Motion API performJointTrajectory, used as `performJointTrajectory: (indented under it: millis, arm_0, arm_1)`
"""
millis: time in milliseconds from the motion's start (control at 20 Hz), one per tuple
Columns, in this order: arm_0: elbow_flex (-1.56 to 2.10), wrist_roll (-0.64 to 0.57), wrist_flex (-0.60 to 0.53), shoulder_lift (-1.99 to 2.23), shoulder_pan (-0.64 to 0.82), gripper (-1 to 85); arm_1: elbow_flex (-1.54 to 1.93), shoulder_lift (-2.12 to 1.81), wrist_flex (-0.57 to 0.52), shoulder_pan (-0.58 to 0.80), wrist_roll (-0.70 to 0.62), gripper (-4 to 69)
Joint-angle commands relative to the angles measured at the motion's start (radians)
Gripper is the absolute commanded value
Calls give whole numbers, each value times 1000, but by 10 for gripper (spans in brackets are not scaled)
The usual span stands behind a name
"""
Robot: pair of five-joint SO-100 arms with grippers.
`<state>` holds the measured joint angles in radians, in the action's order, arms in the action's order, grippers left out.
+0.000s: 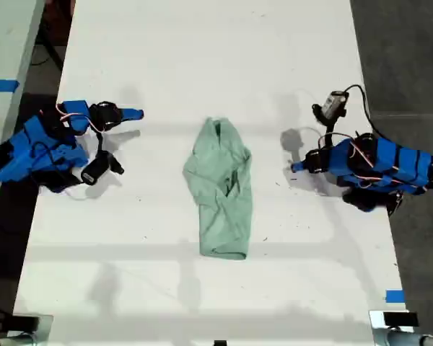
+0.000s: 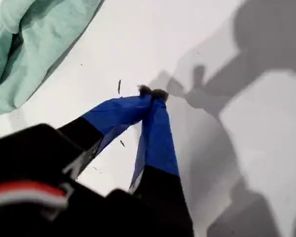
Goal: Fold t shirt
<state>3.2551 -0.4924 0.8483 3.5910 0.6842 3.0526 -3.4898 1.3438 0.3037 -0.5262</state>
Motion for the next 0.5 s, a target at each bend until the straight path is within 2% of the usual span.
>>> performJointTrajectory:
  millis: [0,200,250,350,400,450]
  arm_0:
    - [28,345,63,8,181,-3]
    - [20,276,41,8,91,7]
    - [14,276,49,8,78,53]
    - [5,279,57,8,60,78]
    - [0,272,26,8,48,14]
    - [-15,284,6,6,18,-4]
  arm_1:
    - [31,-12,20,32,301,-17]
    - [29,-12,14,40,293,-17]
    - [31,-12,11,32,290,-16]
    - [5,-11,12,20,288,-16]
    - [-18,-9,17,17,301,-16]
    - [-49,-2,-2,2,305,-17]
